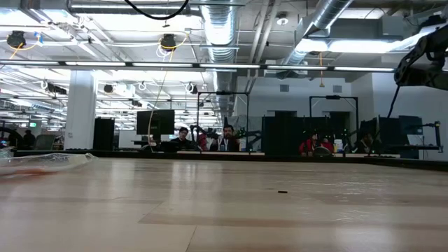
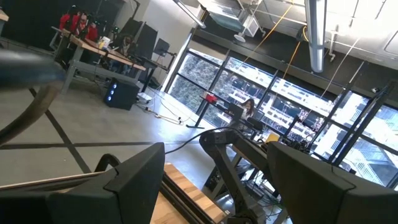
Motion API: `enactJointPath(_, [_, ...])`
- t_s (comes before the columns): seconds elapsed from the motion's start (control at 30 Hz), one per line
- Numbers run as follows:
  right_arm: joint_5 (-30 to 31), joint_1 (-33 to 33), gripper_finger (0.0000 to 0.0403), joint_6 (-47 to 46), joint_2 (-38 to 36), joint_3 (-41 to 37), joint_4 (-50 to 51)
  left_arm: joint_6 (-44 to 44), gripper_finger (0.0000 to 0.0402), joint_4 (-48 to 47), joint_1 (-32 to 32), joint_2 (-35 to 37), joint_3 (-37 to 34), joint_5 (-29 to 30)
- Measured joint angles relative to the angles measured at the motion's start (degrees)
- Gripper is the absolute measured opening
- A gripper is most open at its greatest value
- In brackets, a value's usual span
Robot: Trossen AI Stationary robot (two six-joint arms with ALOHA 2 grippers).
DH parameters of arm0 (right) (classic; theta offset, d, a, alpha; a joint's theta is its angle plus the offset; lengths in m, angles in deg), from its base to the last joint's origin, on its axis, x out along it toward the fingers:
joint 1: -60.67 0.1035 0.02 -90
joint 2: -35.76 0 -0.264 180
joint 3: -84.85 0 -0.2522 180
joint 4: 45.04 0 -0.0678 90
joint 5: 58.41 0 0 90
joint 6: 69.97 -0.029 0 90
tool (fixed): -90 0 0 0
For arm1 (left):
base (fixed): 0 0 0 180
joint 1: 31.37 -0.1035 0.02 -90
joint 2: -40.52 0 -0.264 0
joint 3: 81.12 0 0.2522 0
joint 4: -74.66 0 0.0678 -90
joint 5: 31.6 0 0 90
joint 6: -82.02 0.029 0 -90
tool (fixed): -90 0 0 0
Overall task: Pick & Place toothbrushing station
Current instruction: Put the blue toothbrush into the black organizer
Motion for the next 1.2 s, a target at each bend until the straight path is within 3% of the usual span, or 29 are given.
enactJointPath(0.3, [0.0,0.0,0.0175,4.0,-2.5,0.1,-4.3,0.0,0.0278,0.0,0.0,0.0,0.0,0.0])
enactJointPath(0.67, [2.0,-1.2,0.011,7.1,-10.6,0.1,-5.8,0.0,0.0278,0.0,0.0,0.0,0.0,0.0])
enactJointPath(0.93, [3.2,-2.2,0.0056,0.8,-16.1,0.1,-12.2,0.0,0.0278,0.0,0.0,0.0,0.0,0.0])
enactJointPath(1.1, [3.1,-2.1,0.0011,-0.5,-16.0,0.1,-15.8,0.0,0.0278,0.0,0.0,0.0,0.0,-0.7])
enactJointPath(1.2, [3.3,-2.1,0.0005,-4.1,-14.8,0.1,-17.4,0.0,0.0278,0.0,0.0,0.0,0.0,-1.2])
